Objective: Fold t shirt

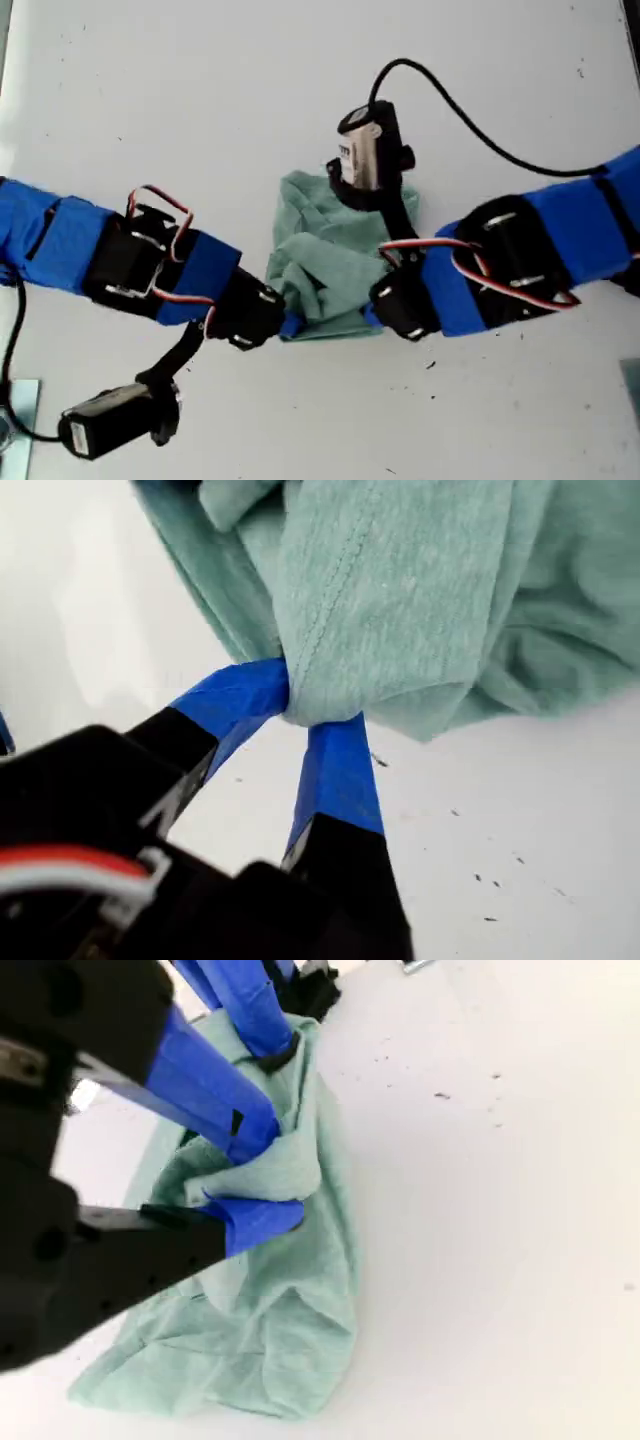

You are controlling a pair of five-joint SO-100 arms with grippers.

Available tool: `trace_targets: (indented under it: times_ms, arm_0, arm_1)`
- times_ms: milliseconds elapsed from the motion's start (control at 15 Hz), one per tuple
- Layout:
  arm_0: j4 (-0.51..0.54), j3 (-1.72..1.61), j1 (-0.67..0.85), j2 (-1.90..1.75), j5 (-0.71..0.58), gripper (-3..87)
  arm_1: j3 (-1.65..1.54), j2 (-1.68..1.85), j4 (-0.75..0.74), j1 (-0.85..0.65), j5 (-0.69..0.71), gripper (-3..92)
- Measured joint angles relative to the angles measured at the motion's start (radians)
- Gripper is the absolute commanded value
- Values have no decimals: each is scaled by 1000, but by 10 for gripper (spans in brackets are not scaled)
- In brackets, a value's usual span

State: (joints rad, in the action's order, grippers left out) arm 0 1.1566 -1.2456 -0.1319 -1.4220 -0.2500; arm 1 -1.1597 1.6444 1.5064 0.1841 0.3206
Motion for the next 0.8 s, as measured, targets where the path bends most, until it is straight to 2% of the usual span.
trace_targets:
  times_ms: [67,133,200,267,400,533,667,733,800]
  arm_0:
    - [9,0,67,0,-28,47]
    - [11,0,133,0,-55,202]
    - [11,0,196,0,-80,274]
    - [14,0,267,11,-98,304]
    - [44,-3,380,87,-115,344]
    - [100,-14,420,63,-110,354]
    - [115,-92,463,-55,-107,355]
    - [118,-167,494,-138,-114,351]
    - [100,-268,523,-236,-112,333]
  arm_1:
    - [-34,34,17,-49,0,5]
    - [-98,81,20,-118,0,157]
    - [-212,160,11,-202,-2,224]
    - [-367,250,-44,-296,-8,286]
    - [-721,448,-193,-456,-34,269]
    - [-943,723,-225,-497,-26,269]
    - [-1049,1032,-212,-546,21,268]
    - [-1063,1109,-149,-551,26,268]
    - [-1086,1146,-87,-548,28,225]
